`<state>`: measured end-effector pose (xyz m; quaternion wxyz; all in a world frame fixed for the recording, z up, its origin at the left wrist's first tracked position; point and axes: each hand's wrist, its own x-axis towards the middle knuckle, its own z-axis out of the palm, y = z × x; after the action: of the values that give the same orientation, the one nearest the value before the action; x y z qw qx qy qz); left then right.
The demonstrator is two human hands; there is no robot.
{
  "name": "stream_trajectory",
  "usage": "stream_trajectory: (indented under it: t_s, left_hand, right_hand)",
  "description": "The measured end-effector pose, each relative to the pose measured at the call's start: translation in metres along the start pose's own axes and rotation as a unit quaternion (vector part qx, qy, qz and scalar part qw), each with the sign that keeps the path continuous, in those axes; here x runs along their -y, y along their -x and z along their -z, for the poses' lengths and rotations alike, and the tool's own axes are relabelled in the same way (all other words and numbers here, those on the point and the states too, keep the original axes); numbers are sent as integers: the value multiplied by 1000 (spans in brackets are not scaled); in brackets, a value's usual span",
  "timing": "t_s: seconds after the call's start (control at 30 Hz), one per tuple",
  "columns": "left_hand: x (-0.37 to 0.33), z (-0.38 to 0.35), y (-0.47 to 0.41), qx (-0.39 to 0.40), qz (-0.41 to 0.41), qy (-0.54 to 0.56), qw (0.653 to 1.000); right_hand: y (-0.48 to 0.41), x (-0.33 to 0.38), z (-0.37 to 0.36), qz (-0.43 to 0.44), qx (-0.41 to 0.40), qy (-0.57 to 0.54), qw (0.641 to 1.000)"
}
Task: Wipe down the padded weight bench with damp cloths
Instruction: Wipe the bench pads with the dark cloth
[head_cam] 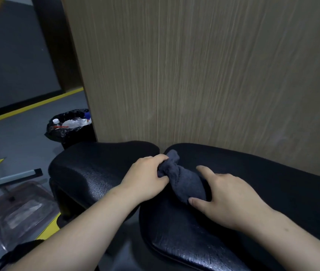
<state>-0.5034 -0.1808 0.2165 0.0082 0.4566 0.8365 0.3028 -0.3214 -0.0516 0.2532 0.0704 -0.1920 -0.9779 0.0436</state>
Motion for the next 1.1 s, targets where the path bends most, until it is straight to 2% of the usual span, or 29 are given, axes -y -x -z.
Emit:
stream_trajectory:
  t_s: [0.17, 0.3, 0.43, 0.53, 0.63, 0.7, 0.8, 0.9, 0.97, 1.1]
  left_hand:
    - [12, 10, -8, 3, 37, 51, 998]
    - [43, 30, -13, -1, 31, 20, 999]
    - [82, 67, -13, 3, 37, -32, 999]
    - [115, 97, -2, 12, 47, -63, 997]
    - [142, 116, 12, 24, 37, -23, 999]
    - [145, 122, 17, 60, 66, 22, 996]
    - [142, 117, 16, 59, 101, 48, 992]
    - [152, 112, 7, 34, 89, 73, 993]
    - [163, 113, 3, 35, 100, 72, 992]
    - [174, 111, 0, 5, 109, -9, 994]
  right_hand:
    - [-22, 32, -14, -24, 6, -78, 997]
    - [-50, 58, -17, 0, 28, -96, 995]
    - [-90, 87, -17, 114, 36, -41, 992]
    - [-131, 105, -23, 210, 70, -13, 975]
    - [-175, 120, -31, 275, 99, -43, 955]
    - [-199, 129, -34, 296, 112, -55, 947]
    - [-224, 138, -32, 290, 154, -100, 939]
    - [-236, 137, -34, 264, 165, -87, 947]
    - [-233, 135, -41, 233, 135, -93, 959]
    - [-210, 132, -59, 208, 40, -89, 973]
